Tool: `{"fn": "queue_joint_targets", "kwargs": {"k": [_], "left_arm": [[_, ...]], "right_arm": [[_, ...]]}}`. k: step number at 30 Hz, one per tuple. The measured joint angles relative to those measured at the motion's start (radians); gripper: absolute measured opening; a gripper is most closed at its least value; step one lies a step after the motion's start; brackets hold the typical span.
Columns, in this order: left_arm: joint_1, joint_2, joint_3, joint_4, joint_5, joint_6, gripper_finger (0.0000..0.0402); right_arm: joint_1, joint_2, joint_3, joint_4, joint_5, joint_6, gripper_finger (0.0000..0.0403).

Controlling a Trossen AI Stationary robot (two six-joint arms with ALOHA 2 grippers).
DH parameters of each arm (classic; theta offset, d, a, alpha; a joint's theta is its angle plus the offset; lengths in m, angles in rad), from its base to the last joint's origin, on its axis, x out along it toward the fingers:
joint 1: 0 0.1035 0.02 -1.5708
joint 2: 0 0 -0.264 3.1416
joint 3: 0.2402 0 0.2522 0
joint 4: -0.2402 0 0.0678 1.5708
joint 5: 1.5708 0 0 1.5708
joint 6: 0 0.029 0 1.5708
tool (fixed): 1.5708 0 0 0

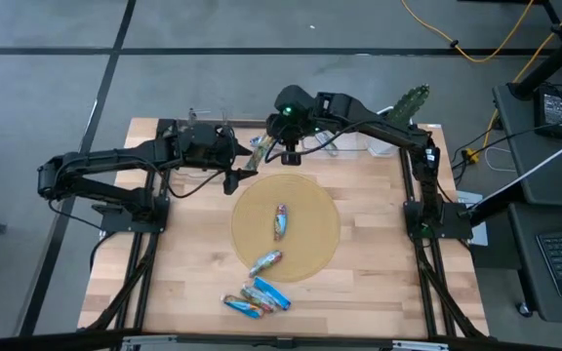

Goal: Pick and place Granola Bars by type
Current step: Put the yellow granola bar into the left transparent bin

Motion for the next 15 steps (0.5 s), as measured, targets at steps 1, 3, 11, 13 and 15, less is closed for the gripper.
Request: {"fn": "queue_joint_targets", "kwargs": {"k": [1, 3, 11, 13, 15], "left_arm": [[0.000, 0.000, 0.000, 0.003, 0.000, 0.000, 0.0288], [0.000, 0.000, 0.000, 0.011, 0.000, -0.003, 0.0275], [0.000, -0.001, 0.000, 0.101, 0.046, -0.022, 0.0191], [0.000, -0.001, 0.000, 0.103, 0.060, -0.034, 0.0172], [0.000, -0.001, 0.000, 0.103, 0.067, -0.037, 0.0153]], "right_arm": [[0.000, 0.000, 0.013, 0.001, 0.000, 0.000, 0.0010], [0.000, -0.001, 0.027, 0.005, 0.000, 0.000, 0.0010], [0.000, 0.000, 0.028, -0.010, 0.000, 0.001, 0.0010], [0.000, 0.000, 0.028, -0.010, 0.000, 0.001, 0.0010], [0.000, 0.000, 0.028, -0.014, 0.000, 0.001, 0.0010]]}}
